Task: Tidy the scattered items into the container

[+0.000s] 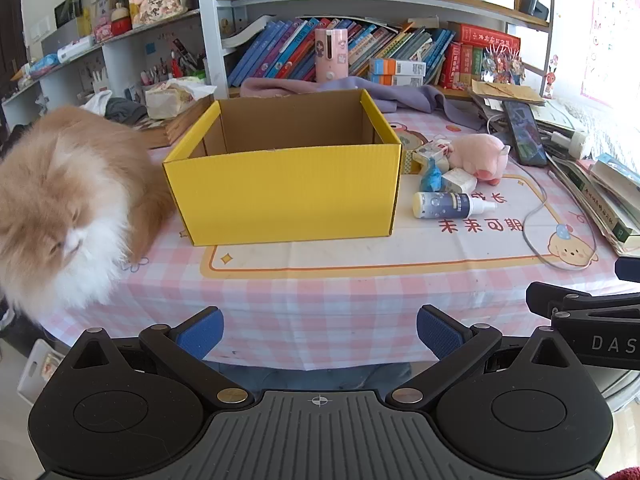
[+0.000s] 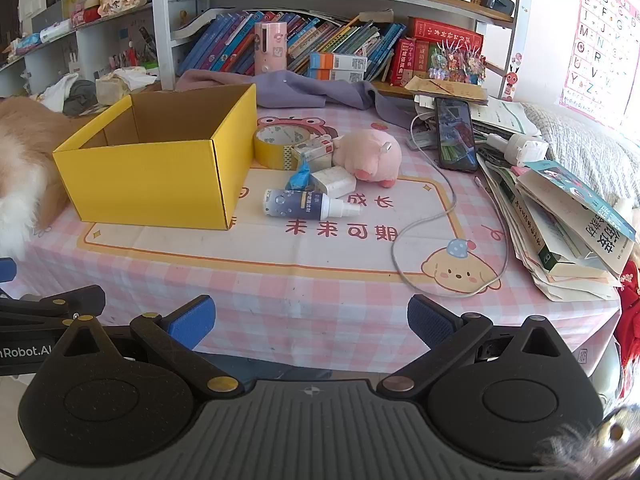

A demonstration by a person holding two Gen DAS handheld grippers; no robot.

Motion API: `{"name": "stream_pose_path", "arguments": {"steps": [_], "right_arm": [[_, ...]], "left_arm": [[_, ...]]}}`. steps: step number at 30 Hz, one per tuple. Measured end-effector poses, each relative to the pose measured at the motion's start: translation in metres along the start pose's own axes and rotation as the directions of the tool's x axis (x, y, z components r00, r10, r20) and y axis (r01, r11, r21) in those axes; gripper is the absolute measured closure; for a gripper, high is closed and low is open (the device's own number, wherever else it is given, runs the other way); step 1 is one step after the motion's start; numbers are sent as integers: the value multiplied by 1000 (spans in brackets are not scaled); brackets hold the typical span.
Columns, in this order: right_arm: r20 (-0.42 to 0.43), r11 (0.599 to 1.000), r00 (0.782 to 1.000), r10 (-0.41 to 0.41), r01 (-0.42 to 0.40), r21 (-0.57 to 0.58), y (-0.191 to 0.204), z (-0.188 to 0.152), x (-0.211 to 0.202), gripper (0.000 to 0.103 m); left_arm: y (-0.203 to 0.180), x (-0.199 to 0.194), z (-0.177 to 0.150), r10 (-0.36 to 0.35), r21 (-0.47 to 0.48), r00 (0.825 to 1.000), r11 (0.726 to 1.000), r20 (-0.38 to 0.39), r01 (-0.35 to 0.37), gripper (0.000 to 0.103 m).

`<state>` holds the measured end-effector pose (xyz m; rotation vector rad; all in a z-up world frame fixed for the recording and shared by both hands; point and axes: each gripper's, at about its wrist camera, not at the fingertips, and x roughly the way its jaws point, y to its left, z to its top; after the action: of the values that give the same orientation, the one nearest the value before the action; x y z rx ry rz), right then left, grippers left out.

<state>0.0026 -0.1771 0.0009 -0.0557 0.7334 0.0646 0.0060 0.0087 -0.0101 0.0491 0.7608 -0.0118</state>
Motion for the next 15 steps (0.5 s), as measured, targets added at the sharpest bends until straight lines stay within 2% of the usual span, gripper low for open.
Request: {"name": "stream_pose_path", "arguments": {"steps": [15], "right_arm": [[-1, 1000, 1000, 0, 0, 2, -1, 0, -1, 0]], "left_arm": [[-3, 0, 0, 1, 5, 1000, 1000, -4, -1, 0]]}}
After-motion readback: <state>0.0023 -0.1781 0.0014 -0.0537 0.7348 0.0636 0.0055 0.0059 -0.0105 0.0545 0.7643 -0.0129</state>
